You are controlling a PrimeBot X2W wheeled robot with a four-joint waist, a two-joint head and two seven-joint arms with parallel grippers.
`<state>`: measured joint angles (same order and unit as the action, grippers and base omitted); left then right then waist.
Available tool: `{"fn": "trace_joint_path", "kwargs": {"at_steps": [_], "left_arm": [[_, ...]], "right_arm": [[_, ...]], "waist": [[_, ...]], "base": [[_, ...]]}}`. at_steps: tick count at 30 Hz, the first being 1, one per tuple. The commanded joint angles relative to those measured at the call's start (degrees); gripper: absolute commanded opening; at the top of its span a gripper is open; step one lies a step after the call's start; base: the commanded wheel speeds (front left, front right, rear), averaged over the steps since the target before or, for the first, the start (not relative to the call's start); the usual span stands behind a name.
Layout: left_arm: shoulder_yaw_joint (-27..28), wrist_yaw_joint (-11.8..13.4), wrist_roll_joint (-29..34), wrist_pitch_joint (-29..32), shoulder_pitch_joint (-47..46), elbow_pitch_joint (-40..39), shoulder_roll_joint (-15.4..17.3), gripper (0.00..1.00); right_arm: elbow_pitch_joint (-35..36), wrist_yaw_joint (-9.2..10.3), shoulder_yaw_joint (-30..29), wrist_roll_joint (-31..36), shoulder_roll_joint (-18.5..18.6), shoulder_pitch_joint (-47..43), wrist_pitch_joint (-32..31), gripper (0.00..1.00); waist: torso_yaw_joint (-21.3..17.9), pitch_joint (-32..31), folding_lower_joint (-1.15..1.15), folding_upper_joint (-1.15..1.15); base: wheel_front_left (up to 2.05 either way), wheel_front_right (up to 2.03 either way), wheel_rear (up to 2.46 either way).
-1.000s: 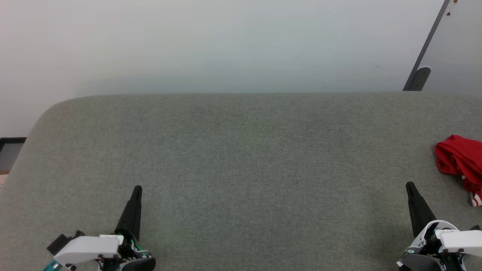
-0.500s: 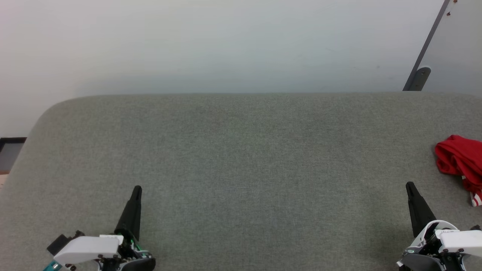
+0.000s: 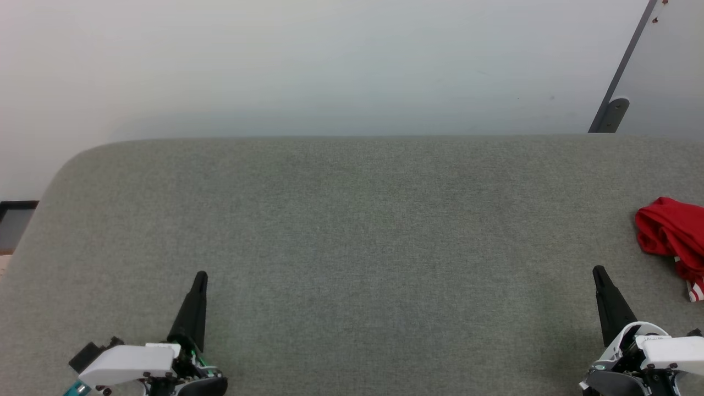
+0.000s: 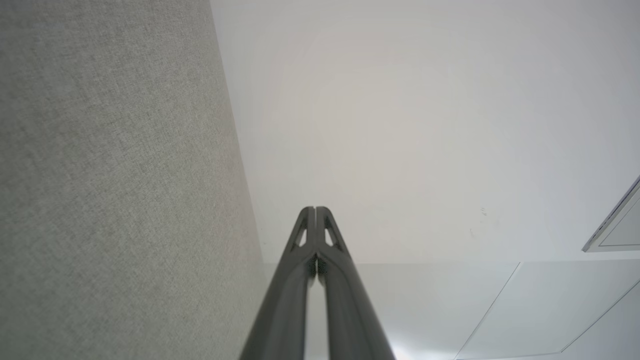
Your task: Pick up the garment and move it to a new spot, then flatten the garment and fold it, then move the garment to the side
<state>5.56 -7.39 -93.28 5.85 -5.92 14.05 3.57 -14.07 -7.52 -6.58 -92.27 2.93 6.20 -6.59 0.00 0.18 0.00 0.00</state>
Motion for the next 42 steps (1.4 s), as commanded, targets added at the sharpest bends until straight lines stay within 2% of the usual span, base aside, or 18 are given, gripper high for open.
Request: {"fn": "trace_joint_path", "kwargs": {"at_steps": [1,42], "left_arm": [[0.15,-0.18,0.24,0.11,-0.57,0.06,-0.06,0.0],[0.57,-0.18,0.51,0.49,-0.61,0.08,-0.36,0.0]], "right_arm": [[-0.03,0.06,0.01,-0.23,-0.21,0.18,-0.12,0.0],[-0.02,0.06,0.04,-0.25,-0.2,0.17,-0.1,0.0]], "waist": [[0.0,0.0,0.0,0.0],[0.0,0.0,0.0,0.0]], "base": [[0.0,0.0,0.0],[0.0,0.0,0.0]]}}
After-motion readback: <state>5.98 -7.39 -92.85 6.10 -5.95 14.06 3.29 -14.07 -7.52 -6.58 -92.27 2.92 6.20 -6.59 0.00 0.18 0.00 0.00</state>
